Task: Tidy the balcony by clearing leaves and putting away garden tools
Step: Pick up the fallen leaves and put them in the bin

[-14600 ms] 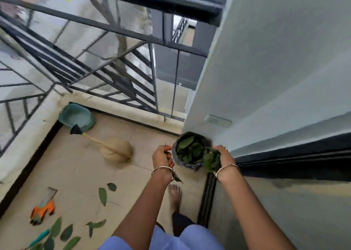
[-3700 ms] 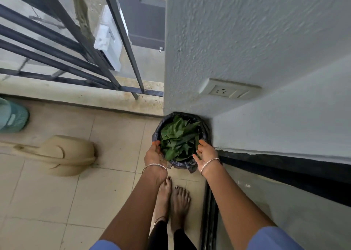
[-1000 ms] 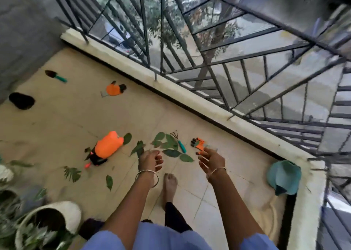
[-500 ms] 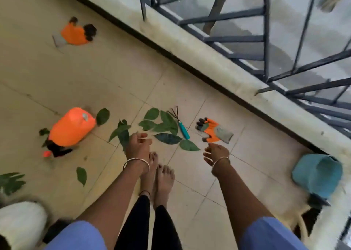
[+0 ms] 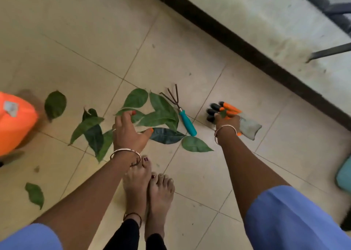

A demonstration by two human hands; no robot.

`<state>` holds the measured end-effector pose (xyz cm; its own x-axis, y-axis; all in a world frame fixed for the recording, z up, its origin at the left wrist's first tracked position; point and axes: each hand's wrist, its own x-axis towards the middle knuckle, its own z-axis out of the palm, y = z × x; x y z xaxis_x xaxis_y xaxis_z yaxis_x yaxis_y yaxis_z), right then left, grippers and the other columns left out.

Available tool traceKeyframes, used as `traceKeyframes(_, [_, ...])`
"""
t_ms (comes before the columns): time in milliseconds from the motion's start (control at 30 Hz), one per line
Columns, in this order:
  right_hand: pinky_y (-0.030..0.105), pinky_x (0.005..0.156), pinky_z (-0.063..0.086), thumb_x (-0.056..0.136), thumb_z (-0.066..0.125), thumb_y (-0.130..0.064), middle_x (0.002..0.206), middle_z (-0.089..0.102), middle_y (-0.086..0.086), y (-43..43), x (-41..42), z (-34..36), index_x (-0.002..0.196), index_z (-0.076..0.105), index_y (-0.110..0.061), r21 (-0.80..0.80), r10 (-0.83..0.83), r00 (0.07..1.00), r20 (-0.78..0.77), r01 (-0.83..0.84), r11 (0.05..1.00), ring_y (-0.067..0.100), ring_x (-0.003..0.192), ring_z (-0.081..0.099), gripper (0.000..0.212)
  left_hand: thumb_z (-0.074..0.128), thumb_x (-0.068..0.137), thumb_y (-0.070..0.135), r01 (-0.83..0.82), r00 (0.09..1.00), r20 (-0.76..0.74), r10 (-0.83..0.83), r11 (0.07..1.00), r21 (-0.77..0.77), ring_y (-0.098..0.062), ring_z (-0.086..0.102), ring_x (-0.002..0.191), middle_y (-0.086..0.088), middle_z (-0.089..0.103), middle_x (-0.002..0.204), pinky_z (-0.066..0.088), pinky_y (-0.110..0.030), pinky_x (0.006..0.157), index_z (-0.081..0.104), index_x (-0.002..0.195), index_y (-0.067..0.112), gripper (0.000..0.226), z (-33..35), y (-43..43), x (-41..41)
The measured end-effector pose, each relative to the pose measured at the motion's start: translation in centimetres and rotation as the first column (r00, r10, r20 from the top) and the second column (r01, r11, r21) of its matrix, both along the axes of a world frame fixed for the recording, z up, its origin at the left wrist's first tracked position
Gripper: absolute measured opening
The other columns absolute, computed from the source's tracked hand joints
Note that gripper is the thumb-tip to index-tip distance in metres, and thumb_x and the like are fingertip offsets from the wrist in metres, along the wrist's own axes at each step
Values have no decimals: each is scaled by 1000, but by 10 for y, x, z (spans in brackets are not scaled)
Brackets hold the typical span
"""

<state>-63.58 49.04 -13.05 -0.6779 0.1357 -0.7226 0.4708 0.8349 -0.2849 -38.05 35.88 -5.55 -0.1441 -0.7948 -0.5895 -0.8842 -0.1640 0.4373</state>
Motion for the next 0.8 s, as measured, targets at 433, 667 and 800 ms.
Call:
traceKeyframes(433, [31, 69, 43, 89, 57, -16, 86, 62, 7, 29, 66, 39, 93, 62, -8, 11, -14, 981, -196, 16, 1000, 23, 76, 56, 11, 87, 62, 40, 172, 979, 112, -168, 985, -25, -36, 46, 119, -9, 41, 135, 43, -49, 97, 42, 131, 20, 84, -17, 4, 3])
traceKeyframes(667, [42, 98, 39, 66, 84, -35, 127, 40, 14, 53, 124, 20, 127, 42, -17, 106, 357, 934, 15, -357, 928, 32, 117, 41, 76, 85, 56, 58, 343, 901, 274, -338, 939, 31, -36, 16, 143, -9, 10, 158, 29, -57, 108, 18, 147, 36, 115, -36, -16, 6])
traceKeyframes(800, [41, 91, 41, 47, 84, -67, 130, 29, 6, 26, 155, 13, 132, 30, -26, 140, 444, 894, 55, -447, 883, 28, 119, 33, 109, 85, 53, 60, 340, 904, 260, -340, 939, 45, -36, 10, 144, -9, 4, 159, 26, -58, 110, 11, 149, 38, 122, -52, -33, 14])
